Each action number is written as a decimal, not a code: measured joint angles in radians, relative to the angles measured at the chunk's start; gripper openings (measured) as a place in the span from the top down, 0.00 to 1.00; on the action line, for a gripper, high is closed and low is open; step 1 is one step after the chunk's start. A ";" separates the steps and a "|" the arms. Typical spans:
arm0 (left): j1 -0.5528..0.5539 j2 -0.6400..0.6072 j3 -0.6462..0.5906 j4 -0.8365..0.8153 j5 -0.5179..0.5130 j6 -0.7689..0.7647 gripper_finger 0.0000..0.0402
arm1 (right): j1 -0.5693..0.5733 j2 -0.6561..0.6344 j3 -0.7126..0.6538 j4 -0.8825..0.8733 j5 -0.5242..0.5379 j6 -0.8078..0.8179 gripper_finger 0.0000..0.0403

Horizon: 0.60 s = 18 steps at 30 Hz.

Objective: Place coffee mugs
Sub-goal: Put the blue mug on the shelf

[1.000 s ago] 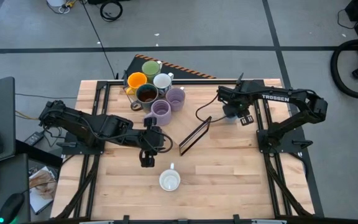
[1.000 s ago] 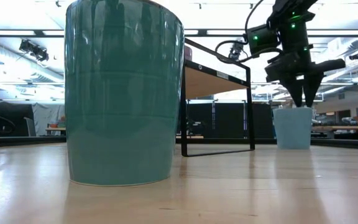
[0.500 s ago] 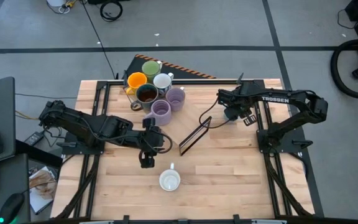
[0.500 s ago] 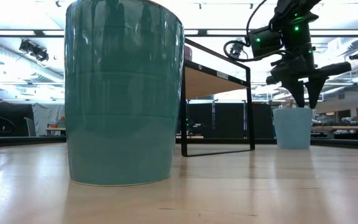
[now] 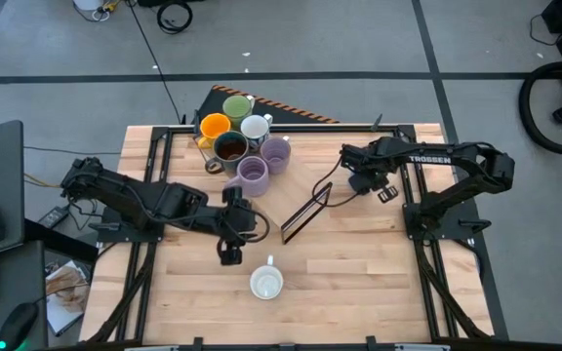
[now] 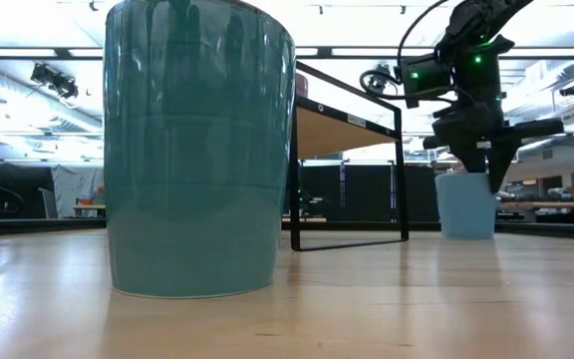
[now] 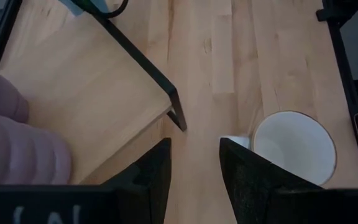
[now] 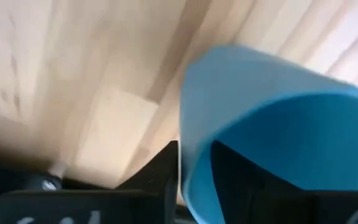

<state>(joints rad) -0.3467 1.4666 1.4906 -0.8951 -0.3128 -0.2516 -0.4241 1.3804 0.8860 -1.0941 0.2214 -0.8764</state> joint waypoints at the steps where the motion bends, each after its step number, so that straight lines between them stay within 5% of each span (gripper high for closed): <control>1: 0.001 0.000 0.000 0.000 -0.001 0.000 0.65 | 0.000 0.000 0.000 0.002 -0.015 0.018 0.77; 7: 0.000 0.000 0.000 0.002 -0.001 0.001 0.65 | 0.024 0.000 0.001 0.008 -0.083 0.202 0.94; 18: 0.027 0.000 0.000 0.016 -0.002 0.035 0.65 | 0.040 0.001 0.098 -0.031 -0.237 0.621 0.92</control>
<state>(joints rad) -0.3201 1.4666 1.4906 -0.8794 -0.3143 -0.2162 -0.3843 1.3815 0.9844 -1.1256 -0.0152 -0.2551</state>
